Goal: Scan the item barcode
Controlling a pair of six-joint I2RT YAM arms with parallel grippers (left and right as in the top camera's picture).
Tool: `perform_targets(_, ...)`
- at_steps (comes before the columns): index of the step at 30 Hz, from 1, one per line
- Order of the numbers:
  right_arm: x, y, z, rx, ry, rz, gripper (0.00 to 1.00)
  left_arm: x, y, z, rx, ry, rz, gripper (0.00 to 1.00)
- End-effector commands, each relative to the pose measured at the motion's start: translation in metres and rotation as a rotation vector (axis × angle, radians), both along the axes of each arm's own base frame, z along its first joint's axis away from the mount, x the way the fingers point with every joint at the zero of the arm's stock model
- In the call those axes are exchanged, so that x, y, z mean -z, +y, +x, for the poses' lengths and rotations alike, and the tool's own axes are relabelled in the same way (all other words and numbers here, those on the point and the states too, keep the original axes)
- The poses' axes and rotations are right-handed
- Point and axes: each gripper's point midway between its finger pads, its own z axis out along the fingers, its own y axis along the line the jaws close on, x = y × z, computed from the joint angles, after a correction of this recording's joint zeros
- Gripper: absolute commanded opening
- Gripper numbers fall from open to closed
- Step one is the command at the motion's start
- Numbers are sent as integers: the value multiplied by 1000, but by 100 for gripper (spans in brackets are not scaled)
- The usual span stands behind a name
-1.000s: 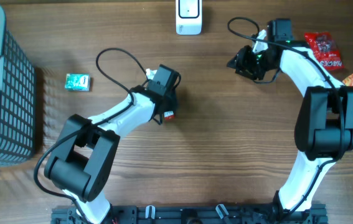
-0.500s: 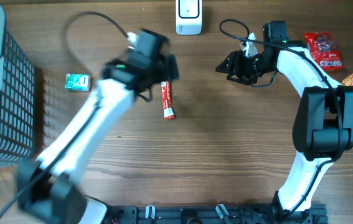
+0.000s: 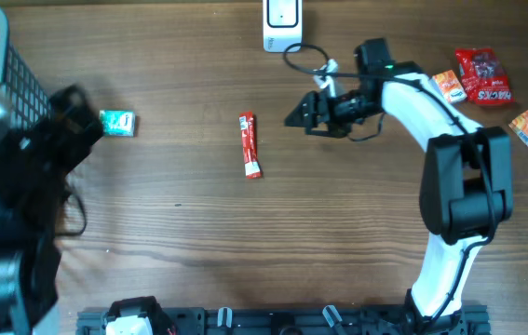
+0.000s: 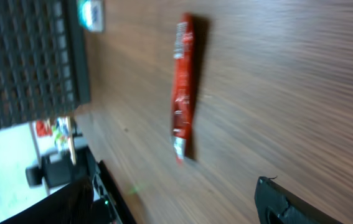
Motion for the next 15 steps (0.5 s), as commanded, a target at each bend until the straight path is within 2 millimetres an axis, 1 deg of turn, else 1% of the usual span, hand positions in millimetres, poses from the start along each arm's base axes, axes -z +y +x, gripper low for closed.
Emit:
perform_targets(1,-9,33,-17,-47,27,49,83,-4,41,-37,-216,3,37,100)
perform_targets(4,1,47,-20,-19,53,-34,83,5,50,-52,-274,42,25,100)
perform_targets(8,14,66,-29,-2,89,-112,83,19,53,-59,-296,111,13,100)
perform_targets(9,20,70,-32,7,97,-149,82,21,53,-60,-295,122,11,100)
perform_targets(12,36,71,-36,49,108,-258,82,25,53,-60,-295,140,8,100)
perform_targets(15,42,76,-35,67,105,-281,82,26,52,-59,-291,140,6,100)
